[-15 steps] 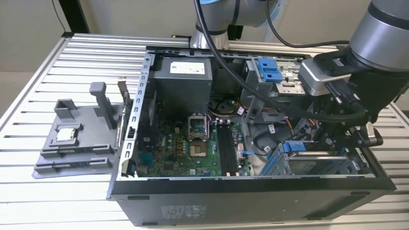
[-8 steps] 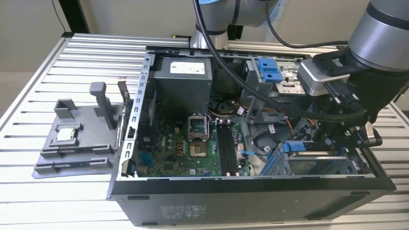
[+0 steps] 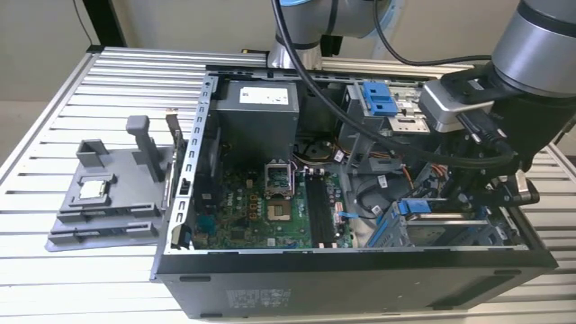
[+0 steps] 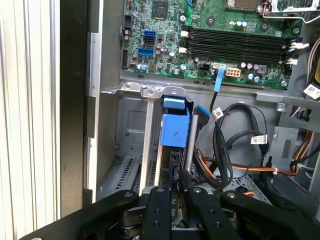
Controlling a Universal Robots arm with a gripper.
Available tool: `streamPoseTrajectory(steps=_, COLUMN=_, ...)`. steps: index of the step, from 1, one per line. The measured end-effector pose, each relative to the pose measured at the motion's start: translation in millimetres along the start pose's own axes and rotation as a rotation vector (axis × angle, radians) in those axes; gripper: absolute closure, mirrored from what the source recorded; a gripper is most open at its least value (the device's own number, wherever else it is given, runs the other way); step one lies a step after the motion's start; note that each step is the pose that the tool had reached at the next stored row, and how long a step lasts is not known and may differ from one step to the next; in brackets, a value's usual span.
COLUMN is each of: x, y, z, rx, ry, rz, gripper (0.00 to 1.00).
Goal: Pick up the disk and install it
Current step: 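Insert the first disk wire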
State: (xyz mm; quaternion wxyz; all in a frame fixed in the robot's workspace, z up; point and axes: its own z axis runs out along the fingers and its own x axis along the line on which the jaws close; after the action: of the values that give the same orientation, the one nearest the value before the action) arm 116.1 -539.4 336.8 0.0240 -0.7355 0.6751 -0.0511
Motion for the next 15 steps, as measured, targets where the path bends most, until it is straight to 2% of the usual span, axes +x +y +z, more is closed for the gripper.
streamPoseTrajectory(steps=2, x=0.0, y=0.0, z=0.2, rx=-0.0006, ry=0.0058, rz=0.0, gripper=1.0)
streamPoseTrajectory(steps=4, x=0.0, y=0.1, z=0.7, rx=-0.0009, ry=0.009, rz=0.0, gripper=1.0)
streamPoseTrajectory(steps=15, x=-2.6, y=0.1, z=3.4, rx=-0.0013, ry=0.0129, rz=0.002, gripper=1.0)
